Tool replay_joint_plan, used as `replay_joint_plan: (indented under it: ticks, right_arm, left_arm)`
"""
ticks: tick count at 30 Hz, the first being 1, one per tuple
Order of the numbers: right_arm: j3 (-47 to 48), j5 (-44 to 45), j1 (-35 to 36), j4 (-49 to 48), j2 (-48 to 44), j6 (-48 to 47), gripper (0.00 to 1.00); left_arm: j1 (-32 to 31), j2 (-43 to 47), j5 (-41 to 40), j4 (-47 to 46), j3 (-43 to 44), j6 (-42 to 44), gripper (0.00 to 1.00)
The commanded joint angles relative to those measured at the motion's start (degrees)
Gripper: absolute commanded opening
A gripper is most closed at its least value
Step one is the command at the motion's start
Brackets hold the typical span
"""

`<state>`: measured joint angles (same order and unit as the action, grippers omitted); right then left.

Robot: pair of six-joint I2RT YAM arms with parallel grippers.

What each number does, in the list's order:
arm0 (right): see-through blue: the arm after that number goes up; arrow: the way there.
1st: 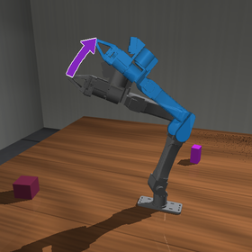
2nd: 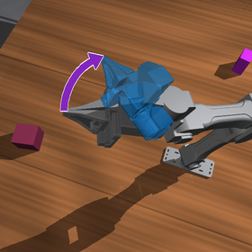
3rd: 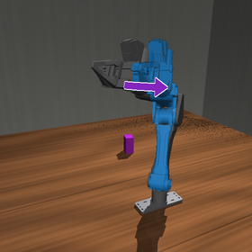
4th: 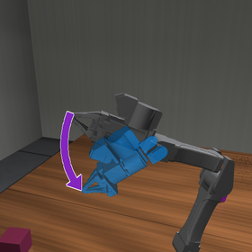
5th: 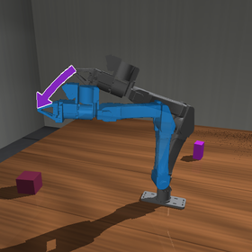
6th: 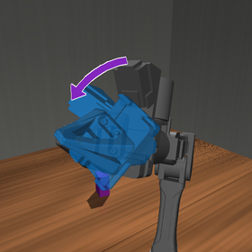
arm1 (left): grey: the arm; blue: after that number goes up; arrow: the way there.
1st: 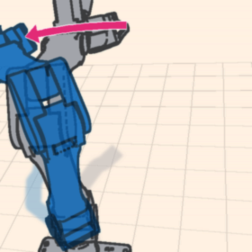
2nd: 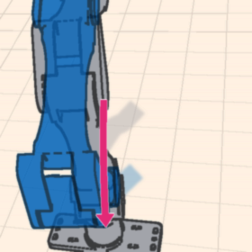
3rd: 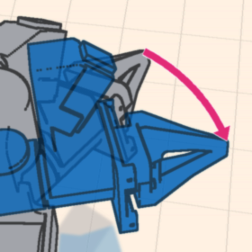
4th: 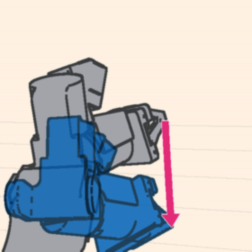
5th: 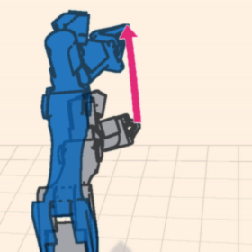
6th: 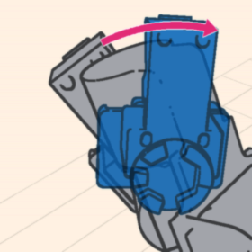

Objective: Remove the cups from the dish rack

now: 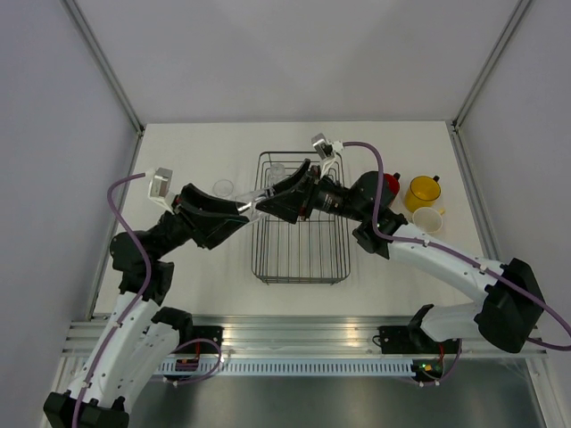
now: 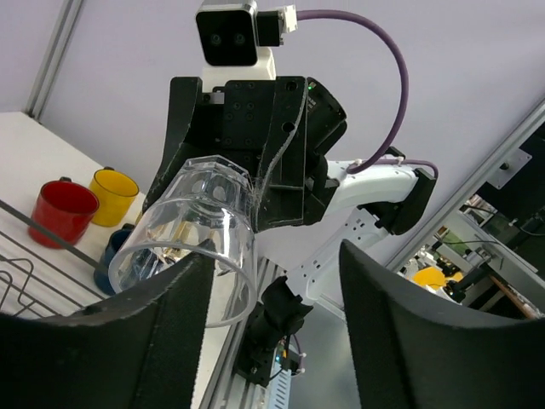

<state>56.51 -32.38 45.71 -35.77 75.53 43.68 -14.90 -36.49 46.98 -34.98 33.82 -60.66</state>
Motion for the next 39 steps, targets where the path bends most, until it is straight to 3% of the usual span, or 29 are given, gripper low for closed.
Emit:
replay_joint_plan:
  ticks: [1, 4, 9, 13, 16, 18, 20, 27, 32, 39]
  right_arm:
    - [-1.4, 2.1, 1.2, -9.4, -0.6, 0.3, 0.29]
    - [-2.1, 2.3, 1.9, -10.9, -0.6, 0.3, 0.29]
    - [-2.8, 2.0, 3.2, -12.4, -0.5, -0.2, 0.28]
    - [-3.5, 2.0, 4.5, -12.9, -0.6, -0.4, 0.29]
    - [-3.9, 1.8, 4.6, -13.2, -0.6, -0.5, 0.31]
    - [-4.3, 2.4, 4.6, -12.8, -0.8, -1.7, 0.57]
    - [-5.4, 6.4, 4.5, -10.5, -2.0, -3.4, 0.98]
    - [-5.5, 21.4, 4.0, 5.7, -8.0, -13.2, 0.98]
    - [-3.5, 37.7, 3.9, 21.8, -12.8, -17.8, 0.98]
    - [-2.6, 41.9, 3.8, 31.3, -18.3, -23.7, 0.98]
  left_arm:
    - [-0.4, 0.1, 1.4, -6.4, 0.5, -3.1, 0.63]
    - [-0.4, 0.3, 1.0, -4.8, 0.8, -1.7, 0.44]
    - [-0.4, -0.2, 0.2, -3.6, 1.1, -1.2, 0.29]
    - [-0.5, -0.8, -1.3, 1.9, 2.5, 2.5, 0.02]
    - [-0.6, -0.6, -1.5, 2.5, 2.5, 3.3, 0.02]
    - [-0.6, -0.2, -1.7, 3.4, 2.5, 3.8, 0.02]
    - [-0.6, 0.5, -2.7, 5.2, 2.7, 5.6, 0.02]
    - [-0.6, 3.8, -9.3, 19.5, 5.6, 16.9, 0.02]
    - [-0.5, 4.1, -24.1, 37.6, 10.8, 24.2, 0.02]
    - [-0.5, -1.2, -42.2, 53.5, 18.3, 30.7, 0.02]
